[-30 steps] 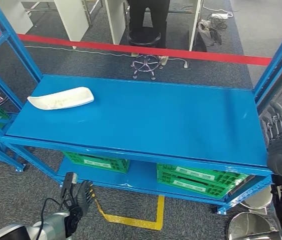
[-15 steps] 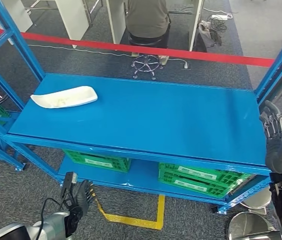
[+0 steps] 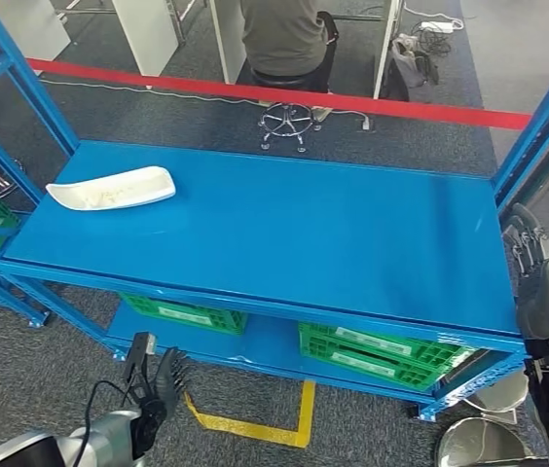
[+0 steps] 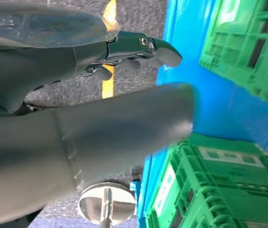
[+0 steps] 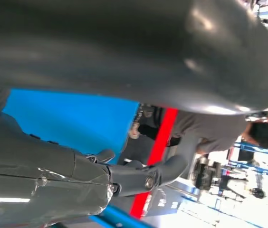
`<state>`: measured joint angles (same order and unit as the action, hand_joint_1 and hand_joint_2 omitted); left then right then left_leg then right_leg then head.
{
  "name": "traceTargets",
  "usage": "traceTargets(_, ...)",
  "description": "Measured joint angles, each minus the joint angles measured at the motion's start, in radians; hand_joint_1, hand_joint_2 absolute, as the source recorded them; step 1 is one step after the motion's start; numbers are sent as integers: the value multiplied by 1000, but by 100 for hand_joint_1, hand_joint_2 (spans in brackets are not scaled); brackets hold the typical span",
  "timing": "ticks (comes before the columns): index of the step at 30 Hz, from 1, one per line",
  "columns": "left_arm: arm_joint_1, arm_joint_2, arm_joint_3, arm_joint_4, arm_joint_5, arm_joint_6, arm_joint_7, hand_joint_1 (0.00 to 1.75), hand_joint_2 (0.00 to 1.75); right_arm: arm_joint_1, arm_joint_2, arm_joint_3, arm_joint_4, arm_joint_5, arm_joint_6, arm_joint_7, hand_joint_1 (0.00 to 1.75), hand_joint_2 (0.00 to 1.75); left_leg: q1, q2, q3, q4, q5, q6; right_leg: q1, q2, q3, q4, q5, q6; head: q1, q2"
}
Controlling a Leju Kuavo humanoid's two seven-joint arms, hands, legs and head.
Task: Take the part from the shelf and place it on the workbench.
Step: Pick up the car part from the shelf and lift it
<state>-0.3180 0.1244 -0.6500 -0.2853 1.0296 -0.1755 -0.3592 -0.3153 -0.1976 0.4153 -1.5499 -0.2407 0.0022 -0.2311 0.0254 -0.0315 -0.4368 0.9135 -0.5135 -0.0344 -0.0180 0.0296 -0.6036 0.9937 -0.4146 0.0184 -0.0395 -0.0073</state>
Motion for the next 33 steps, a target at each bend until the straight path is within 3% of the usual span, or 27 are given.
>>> traceTargets(2, -1, -1, 0, 0, -1, 1, 0, 0, 0, -2, 0, 1, 1, 3, 1, 0, 0, 0, 1, 11, -24, 50, -24, -6, 0, -6, 4, 0, -6, -13, -7, 0)
traceTargets(3, -3, -2, 0, 0, -1, 2, 0, 0, 0, -4, 0, 1, 1, 5, 1, 0, 0, 0, 1, 18, -57, 111, -49, -7, 2, -11, 6, 0, -8, -18, -13, 0)
traceTargets(5, -5, -3, 0, 0, -2, 2, 0, 0, 0, -5, 0, 2, 2, 9, 3, 0, 0, 0, -2, 25, -159, 278, -106, -5, 10, -21, 9, 0, -13, -26, -24, 0)
traceTargets(6, -3, -4, 0, 0, -2, 2, 0, 0, 0, -4, 0, 2, 4, 11, 3, 1, 0, 0, -5, 25, -206, 343, -118, 0, 15, -26, 11, 0, -15, -29, -27, 0)
traceTargets(7, -1, -4, 0, 0, -3, 2, 0, 0, 0, -4, 0, 2, 5, 12, 4, 2, 0, 0, -10, 25, -235, 370, -110, 7, 20, -29, 14, 0, -17, -33, -29, 0)
traceTargets(8, 1, -4, 0, 0, -3, 2, 0, 0, 0, -4, 0, 3, 6, 13, 4, 2, 0, 0, -17, 25, -240, 351, -78, 17, 24, -32, 17, 0, -19, -36, -30, 0)
traceTargets(10, 1, -3, 0, 0, -3, 2, 0, 0, 0, -4, 0, 4, 6, 13, 5, 3, 0, 0, -39, 32, -193, 207, 21, 42, 29, -39, 27, -2, -24, -41, -31, 0)
traceTargets(12, -6, -1, 0, 0, -3, 2, 0, 0, 0, -5, 0, 4, 7, 14, 5, 4, 0, 0, -61, 51, -141, 72, 78, 66, 29, -46, 31, -7, -24, -41, -28, 0)
traceTargets(14, -11, 3, 0, 0, -3, 3, 0, 0, 0, -4, 0, 4, 8, 14, 6, 6, 0, 0, -69, 58, -128, 34, 82, 76, 27, -54, 31, -14, -21, -36, -27, 0)
traceTargets(17, -11, 2, 0, 0, -4, 5, 1, 0, 0, -4, 0, 4, 9, 17, 7, 7, 0, 0, -62, 45, -112, 5, 99, 75, 28, -51, 25, -2, -32, -25, -29, 0)
traceTargets(19, -10, -2, 0, 0, -5, 5, 2, 0, 0, -6, -1, 3, 10, 18, 7, 7, 0, 0, -53, 38, -99, -15, 109, 71, 28, -35, -14, 84, -82, -15, -23, 0)
traceTargets(21, -9, -5, 0, 0, -6, 5, 3, 0, 0, -5, -1, 3, 12, 19, 7, 8, 0, 0, -50, 29, -98, -16, 109, 71, 23, -30, -79, 227, -145, -5, -18, 0)
traceTargets(22, -8, -7, 0, 0, -6, 5, 3, 0, 0, -3, -2, 3, 13, 19, 7, 9, 0, 0, -48, 25, -98, -15, 108, 70, 19, -30, -101, 274, -157, -1, -17, 0)
traceTargets(23, -6, -8, 0, 0, -6, 6, 4, 0, 0, -1, -2, 3, 14, 19, 7, 10, 0, 0, -44, 19, -97, -13, 107, 68, 15, -30, -107, 284, -150, 4, -16, 0)
traceTargets(24, -5, -9, 0, 0, -6, 6, 5, 0, 0, 0, -2, 3, 15, 19, 7, 10, 0, 0, -41, 14, -96, -11, 105, 64, 11, -30, -89, 250, -123, 9, -16, 0)
traceTargets(26, -4, -10, 0, 0, -6, 6, 6, 0, 0, -1, -2, 3, 16, 20, 10, 12, 0, 0, -33, 2, -95, -1, 97, 51, 2, -18, -13, 102, -53, 21, -13, 0)
traceTargets(28, -6, -9, 0, 0, -7, 6, 6, 0, 0, -4, -3, 5, 19, 20, 14, 16, 0, 0, -30, -7, -104, 16, 90, 38, -3, 2, 42, -4, -27, 21, -9, 0)
traceTargets(31, -5, -8, 0, 0, -6, 7, 6, 0, 0, -7, -3, 6, 24, 20, 20, 20, 0, 0, -29, -18, -117, 25, 90, 25, 1, 3, 51, -17, -31, -3, -11, 0)
traceTargets(33, -5, -8, 0, 0, -6, 7, 7, 0, 0, -12, -3, 7, 25, 20, 24, 20, 0, 0, -27, -8, -133, 61, 68, 17, 0, -6, 53, -20, -30, -14, -15, 0)
